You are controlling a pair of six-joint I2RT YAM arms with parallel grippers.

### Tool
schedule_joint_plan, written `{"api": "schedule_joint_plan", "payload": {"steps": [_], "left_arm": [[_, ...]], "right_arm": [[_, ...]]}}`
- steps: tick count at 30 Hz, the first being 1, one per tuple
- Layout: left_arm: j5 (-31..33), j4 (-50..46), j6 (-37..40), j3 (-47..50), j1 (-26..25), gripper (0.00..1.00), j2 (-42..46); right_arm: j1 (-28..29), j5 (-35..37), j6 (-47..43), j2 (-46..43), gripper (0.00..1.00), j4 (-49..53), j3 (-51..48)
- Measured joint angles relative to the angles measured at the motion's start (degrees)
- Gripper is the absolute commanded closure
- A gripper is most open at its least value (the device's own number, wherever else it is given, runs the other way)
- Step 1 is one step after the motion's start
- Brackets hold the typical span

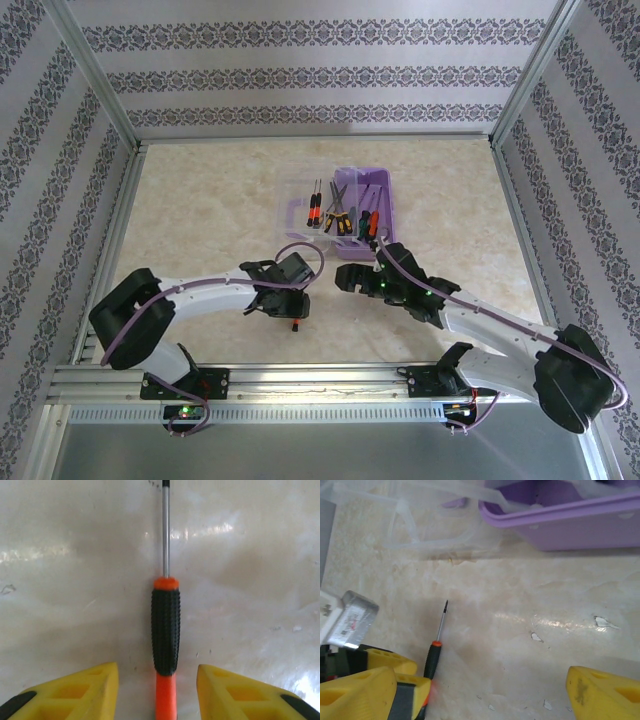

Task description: Pack the tool kit

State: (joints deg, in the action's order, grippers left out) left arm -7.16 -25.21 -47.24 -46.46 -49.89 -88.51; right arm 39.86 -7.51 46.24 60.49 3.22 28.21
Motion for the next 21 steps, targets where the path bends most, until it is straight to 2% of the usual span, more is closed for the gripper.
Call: {"api": "schedule_joint_plan", "payload": {"steps": [17,21], "left_arm": [[3.17,-2.21,-0.37,-1.62,-0.04,0.89,-2.69],[3.19,-2.54,0.31,-1.81,-0.04,0.91,-2.62]], "right_arm": [[-2.62,-0.46,0.31,-1.88,0.16,0.83,-0.59],[-3.02,-0.46,0.31,-2.4,0.16,0.9,-0.59]]}}
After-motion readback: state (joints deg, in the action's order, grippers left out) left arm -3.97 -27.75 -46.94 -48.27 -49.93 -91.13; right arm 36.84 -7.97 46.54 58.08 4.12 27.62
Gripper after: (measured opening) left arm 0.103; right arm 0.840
